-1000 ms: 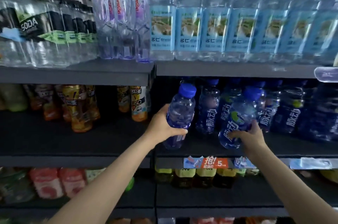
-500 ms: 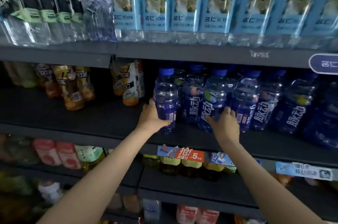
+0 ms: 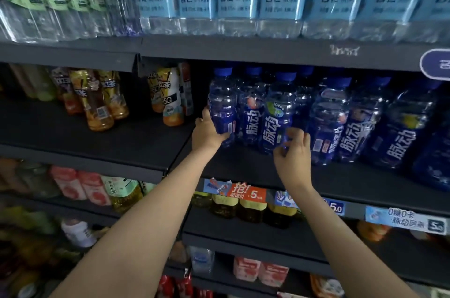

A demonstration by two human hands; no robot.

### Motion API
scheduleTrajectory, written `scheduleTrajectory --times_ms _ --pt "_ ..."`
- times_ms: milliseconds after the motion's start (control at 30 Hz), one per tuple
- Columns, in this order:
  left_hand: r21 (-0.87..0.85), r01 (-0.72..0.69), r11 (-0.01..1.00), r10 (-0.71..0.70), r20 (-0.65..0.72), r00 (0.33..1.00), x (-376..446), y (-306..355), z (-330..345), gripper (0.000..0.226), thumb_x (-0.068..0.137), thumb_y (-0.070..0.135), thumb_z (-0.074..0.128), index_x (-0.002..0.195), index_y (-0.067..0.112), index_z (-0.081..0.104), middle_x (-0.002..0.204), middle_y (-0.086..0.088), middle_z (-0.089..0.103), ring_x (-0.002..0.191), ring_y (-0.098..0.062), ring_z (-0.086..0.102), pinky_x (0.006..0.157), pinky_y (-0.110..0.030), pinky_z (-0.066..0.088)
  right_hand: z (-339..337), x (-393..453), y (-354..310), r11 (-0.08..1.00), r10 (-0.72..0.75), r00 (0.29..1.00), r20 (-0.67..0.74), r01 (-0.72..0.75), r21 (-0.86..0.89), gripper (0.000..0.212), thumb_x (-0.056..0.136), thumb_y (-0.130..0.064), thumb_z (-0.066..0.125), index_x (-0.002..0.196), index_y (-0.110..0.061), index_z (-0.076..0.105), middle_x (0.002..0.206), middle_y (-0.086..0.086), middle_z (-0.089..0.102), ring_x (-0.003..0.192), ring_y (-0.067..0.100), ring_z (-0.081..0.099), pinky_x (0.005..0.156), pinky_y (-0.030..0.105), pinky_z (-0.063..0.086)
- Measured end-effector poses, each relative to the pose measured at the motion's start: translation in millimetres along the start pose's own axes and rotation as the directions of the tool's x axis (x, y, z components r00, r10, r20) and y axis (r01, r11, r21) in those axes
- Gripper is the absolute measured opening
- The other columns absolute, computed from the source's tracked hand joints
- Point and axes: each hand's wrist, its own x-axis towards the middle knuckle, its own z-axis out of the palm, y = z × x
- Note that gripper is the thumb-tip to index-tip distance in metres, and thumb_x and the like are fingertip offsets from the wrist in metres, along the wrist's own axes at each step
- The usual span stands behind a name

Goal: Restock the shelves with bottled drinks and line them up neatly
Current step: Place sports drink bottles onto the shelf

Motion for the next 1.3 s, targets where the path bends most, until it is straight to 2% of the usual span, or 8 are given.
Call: scheduleTrajectory --times_ms 167,333,500,633,733,800,933,1300 --pt "-0.123 -0.076 0.990 0.081 0.032 0.996 -5 -17 -13 0.073 0.084 0.023 0.066 0.145 0.020 0.026 0.133 -0.006 0.051 0.117 -0.024 0.052 0.094 -0.034 0.042 5 -12 -12 0.987 -0.161 0.986 -0.043 0.160 -0.019 0.031 0.085 0.008 0.050 0.114 0.000 0.050 0.110 0.013 0.046 0.071 0.019 0.048 0.063 0.031 0.043" --pt "-0.250 -0.285 0.925 0.156 -0.434 0.887 -64 -80 -68 0.034 0.085 -0.003 0.052 0.116 0.009 0.055 0.096 -0.002 0.059 0.085 -0.013 0.057 0.081 -0.023 0.047 46 -29 -63 0.954 -0.299 0.954 0.020 0.298 0.044 0.029 0.083 0.008 0.050 0.111 0.002 0.050 0.111 0.016 0.047 0.079 0.014 0.047 0.067 0.033 0.044" --pt "-0.211 0.069 0.975 -0.151 -0.401 0.903 -129 -216 -126 0.026 0.090 0.007 0.051 0.116 0.011 0.050 0.097 0.002 0.056 0.088 -0.011 0.054 0.073 -0.015 0.038 142 -77 -142 0.862 -0.506 0.833 0.225 0.482 0.156 0.032 0.079 0.009 0.054 0.110 0.002 0.051 0.107 0.017 0.048 0.088 0.025 0.052 0.075 0.037 0.045" --pt "-0.118 0.477 0.871 -0.480 -0.412 0.775 -207 -363 -195 0.022 0.090 0.008 0.052 0.112 0.008 0.054 0.090 -0.004 0.060 0.084 -0.022 0.057 0.068 -0.023 0.035 252 -154 -195 0.780 -0.553 0.601 0.576 0.616 0.106 0.036 0.077 0.001 0.061 0.111 0.003 0.051 0.109 0.023 0.050 0.100 0.042 0.048 0.087 0.045 0.040" --pt "-0.200 0.772 0.603 -0.780 -0.348 0.520 -271 -466 -256 0.026 0.089 0.004 0.052 0.114 0.000 0.051 0.098 -0.020 0.062 0.094 -0.033 0.058 0.076 -0.035 0.038 335 -219 -234 0.710 -0.416 0.300 0.859 0.698 0.100 0.046 0.087 -0.018 0.056 0.129 -0.005 0.040 0.129 0.018 0.041 0.118 0.037 0.039 0.096 0.040 0.034" --pt "-0.238 0.858 0.454 -0.879 -0.273 0.390 -306 -526 -297 0.031 0.090 0.002 0.051 0.119 -0.012 0.049 0.118 -0.029 0.056 0.113 -0.040 0.052 0.090 -0.038 0.037 385 -261 -260 0.710 -0.318 0.146 0.937 0.691 0.133 0.047 0.091 -0.025 0.053 0.132 -0.010 0.036 0.132 0.013 0.036 0.124 0.035 0.033 0.097 0.038 0.034" --pt "-0.163 0.933 0.320 -0.938 -0.194 0.288 -358 -615 -368 0.029 0.092 0.009 0.053 0.114 -0.009 0.051 0.114 -0.026 0.060 0.109 -0.040 0.056 0.090 -0.039 0.044 476 -335 -303 0.735 -0.191 -0.019 0.981 0.660 0.156 0.042 0.091 -0.025 0.053 0.127 -0.011 0.037 0.131 0.013 0.035 0.125 0.036 0.033 0.096 0.041 0.037" --pt "0.016 0.918 0.396 -0.915 -0.084 0.396 -308 -755 -459 0.033 0.089 0.011 0.054 0.120 0.003 0.045 0.097 -0.011 0.060 0.096 -0.030 0.059 0.079 -0.030 0.044 670 -443 -355 0.798 0.040 -0.139 0.990 0.601 0.052 0.043 0.092 -0.026 0.052 0.128 -0.007 0.038 0.133 0.016 0.039 0.124 0.039 0.035 0.098 0.045 0.037"
